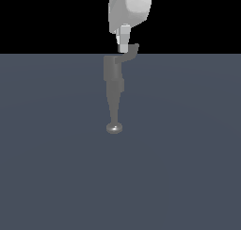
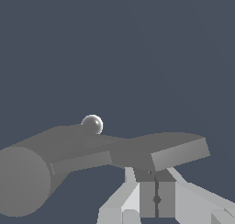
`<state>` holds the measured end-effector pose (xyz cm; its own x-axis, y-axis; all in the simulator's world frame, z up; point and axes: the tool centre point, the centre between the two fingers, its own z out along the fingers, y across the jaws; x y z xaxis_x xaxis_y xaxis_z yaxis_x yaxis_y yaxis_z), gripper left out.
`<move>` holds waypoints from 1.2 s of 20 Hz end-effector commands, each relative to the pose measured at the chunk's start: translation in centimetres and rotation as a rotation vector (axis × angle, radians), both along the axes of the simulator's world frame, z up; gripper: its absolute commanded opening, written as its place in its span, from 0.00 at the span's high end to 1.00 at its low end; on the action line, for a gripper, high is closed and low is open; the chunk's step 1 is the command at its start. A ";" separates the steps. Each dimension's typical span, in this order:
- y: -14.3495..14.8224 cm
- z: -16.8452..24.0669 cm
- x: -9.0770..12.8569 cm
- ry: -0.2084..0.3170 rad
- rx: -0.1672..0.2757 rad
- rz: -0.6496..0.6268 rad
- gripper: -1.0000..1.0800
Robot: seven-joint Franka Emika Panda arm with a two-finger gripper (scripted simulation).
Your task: Turn on the faucet by rotating a designated handle.
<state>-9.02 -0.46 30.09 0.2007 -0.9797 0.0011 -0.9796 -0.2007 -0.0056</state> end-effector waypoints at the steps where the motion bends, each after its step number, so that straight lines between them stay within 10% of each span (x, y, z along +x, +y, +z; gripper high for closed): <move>1: -3.0 -0.3 0.1 0.005 0.000 -0.032 1.00; 24: -6.3 -0.2 5.8 0.004 0.000 -0.024 1.00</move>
